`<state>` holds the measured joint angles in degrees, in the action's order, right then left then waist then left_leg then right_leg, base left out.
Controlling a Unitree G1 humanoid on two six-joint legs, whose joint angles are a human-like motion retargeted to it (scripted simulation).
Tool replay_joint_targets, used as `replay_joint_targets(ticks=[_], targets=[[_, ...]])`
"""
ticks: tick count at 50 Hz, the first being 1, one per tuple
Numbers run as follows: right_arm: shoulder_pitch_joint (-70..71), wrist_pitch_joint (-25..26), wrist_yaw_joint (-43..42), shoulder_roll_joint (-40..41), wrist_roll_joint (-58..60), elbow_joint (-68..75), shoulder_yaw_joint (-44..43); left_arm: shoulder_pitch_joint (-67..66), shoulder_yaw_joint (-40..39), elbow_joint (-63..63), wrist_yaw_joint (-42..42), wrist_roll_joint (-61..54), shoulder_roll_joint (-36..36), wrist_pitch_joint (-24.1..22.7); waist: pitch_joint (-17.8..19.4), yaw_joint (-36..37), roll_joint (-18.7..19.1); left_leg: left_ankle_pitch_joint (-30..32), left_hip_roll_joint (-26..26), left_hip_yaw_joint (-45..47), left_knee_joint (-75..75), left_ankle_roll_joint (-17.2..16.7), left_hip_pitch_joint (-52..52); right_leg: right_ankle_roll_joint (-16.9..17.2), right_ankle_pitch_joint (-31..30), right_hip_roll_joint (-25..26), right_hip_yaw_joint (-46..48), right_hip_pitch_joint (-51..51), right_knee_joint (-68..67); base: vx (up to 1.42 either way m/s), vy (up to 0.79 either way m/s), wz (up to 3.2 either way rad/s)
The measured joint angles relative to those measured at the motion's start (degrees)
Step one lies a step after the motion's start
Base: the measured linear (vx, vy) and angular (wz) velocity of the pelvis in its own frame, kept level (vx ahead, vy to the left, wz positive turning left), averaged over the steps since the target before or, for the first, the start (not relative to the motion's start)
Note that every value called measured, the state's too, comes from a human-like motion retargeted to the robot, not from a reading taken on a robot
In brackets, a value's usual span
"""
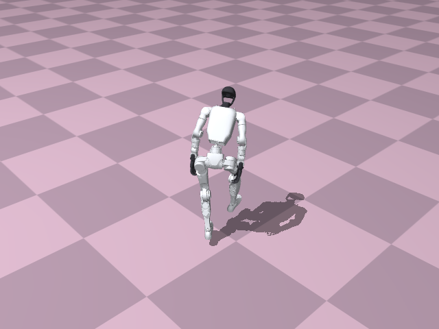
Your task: Walk
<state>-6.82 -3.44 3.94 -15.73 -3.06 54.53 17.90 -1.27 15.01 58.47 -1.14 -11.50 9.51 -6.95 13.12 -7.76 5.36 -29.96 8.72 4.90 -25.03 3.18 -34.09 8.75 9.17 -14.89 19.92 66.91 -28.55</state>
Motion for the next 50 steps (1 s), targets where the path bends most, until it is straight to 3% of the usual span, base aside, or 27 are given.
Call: replay_joint_targets(ticks=[5,10,12,16,19,22,28,33,38,42,46,50], targets=[[-1.54,-0.04,-0.8,-0.21,1.22,-1.97,-0.37,-1.7,-0.16,0.94,0.59,0.81,-0.52,0.3,-1.29,0.39,0.21,2.99,-1.36,-1.45,-4.91,-3.13,3.19,-2.14,-4.45,1.39,0.91,-2.09,-0.57,0.66,-0.24,-0.39],[-1.72,-0.44,-2.94,-2.23,0.17,-4.94,-0.38,-3.64,-1.21,0.36,0.12,-2.06,-0.33,0.63,-0.31,2.29,0.81,15.77,-4.17,-2.66,-29.32,-8.23,-3.58,-6.55,-3.28,7.08,-2.6,-4.57,-6.48,0.66,-0.22,-0.91],[-1.49,-0.46,-3.83,-3.36,-0.48,-6.15,-0.22,-4.32,-1.39,-0.69,-0.14,-3.58,0.2,0.77,0.17,3.18,0.56,18.32,-6.41,-1.14,-41.86,-7.71,-9.83,-7.98,-0.56,8.8,-3.42,-5.55,-8.95,0.63,-0.18,-0.86],[-0.71,-0.2,-4.81,-5.41,-2.03,-7.13,-0.45,-5.05,-1.43,-2.32,-0.6,-5.56,1.17,1.11,0.59,4.91,-0.73,14.09,-9.68,1.05,-54.19,-3.25,-22.21,-8.9,5.45,10.44,-4.44,-8.53,-11.92,0.62,-0.17,-0.72],[0.34,-0.28,-4.92,-6.65,-3.15,-6.49,-0.9,-5.01,-1.13,-2.43,-0.33,-6.32,1.55,1.18,1.39,6.39,-1.6,11.04,-9.9,1.34,-49.32,-1.87,-28.2,-8.74,9.12,11.49,-5.44,-12.99,-12.08,0.64,-0.12,-0.83],[0.52,-0.89,-4.78,-7.53,-3.39,-5.42,-1.2,-5.58,-0.34,-2.23,0.32,-6.56,1.54,0.97,2.05,7.92,-1.89,11.44,-9.06,0.94,-35.6,-3.0,-29.81,-8.54,11.5,12.83,-6.09,-19.48,-10.69,0.69,-0.06,-0.98],[-1.37,-1.31,-3.22,-7.71,-1.31,-3.8,-2.17,-7.94,0.75,-2.42,2.98,-6.2,1.28,1.06,0.85,9.53,-1.16,21.98,-5.56,-1.67,-0.14,-7.9,-23.69,-7.03,11.65,16.26,-7.12,-34.13,-3.55,0.75,0.04,-0.81],[-3.94,-1.03,-2.26,-5.76,-1.18,-3.7,-3.0,-10.15,0.82,-2.18,4.39,-5.7,1.05,1.43,-1.32,8.54,-2.86,25.32,-1.97,-2.74,3.01,-6.47,-19.93,-3.59,9.2,15.81,-11.82,-39.21,-10.2,0.84,0.1,-0.38],[-4.79,-0.77,0.34,-3.34,-2.07,-4.7,-3.25,-9.46,-0.32,-1.11,4.8,-4.32,1.26,2.28,-0.79,4.21,-6.67,18.49,4.16,-3.33,-7.14,-0.98,-18.3,2.27,-2.05,11.37,-15.6,-30.73,-36.29,0.86,0.07,0.09],[-3.27,-0.2,1.01,-2.36,-2.15,-5.16,-1.68,-6.12,-1.21,0.12,2.99,-4.24,1.64,3.29,0.64,1.25,-6.23,13.54,5.32,-4.4,-11.54,1.17,-16.05,-1.59,1.26,7.23,-15.01,-16.41,-50.12,0.86,0.03,-0.04],[-0.8,0.42,1.8,-2.39,-2.49,-4.66,0.16,-1.75,-2.37,0.6,1.46,-6.19,1.91,3.23,2.81,-1.48,-4.17,14.09,4.24,-6.31,-8.07,-0.18,-9.15,-3.99,2.09,5.29,-13.0,-6.27,-38.9,0.89,-0.03,0.08],[-1.42,0.27,1.86,-2.5,-2.9,-5.39,1.0,-1.36,-3.05,-0.82,0.26,-7.88,2.27,1.17,3.51,-2.66,-2.55,16.8,2.76,-8.08,-5.6,-4.11,-1.53,-0.38,-8.66,7.96,-11.51,-5.63,-12.77,0.9,-0.12,0.04]])
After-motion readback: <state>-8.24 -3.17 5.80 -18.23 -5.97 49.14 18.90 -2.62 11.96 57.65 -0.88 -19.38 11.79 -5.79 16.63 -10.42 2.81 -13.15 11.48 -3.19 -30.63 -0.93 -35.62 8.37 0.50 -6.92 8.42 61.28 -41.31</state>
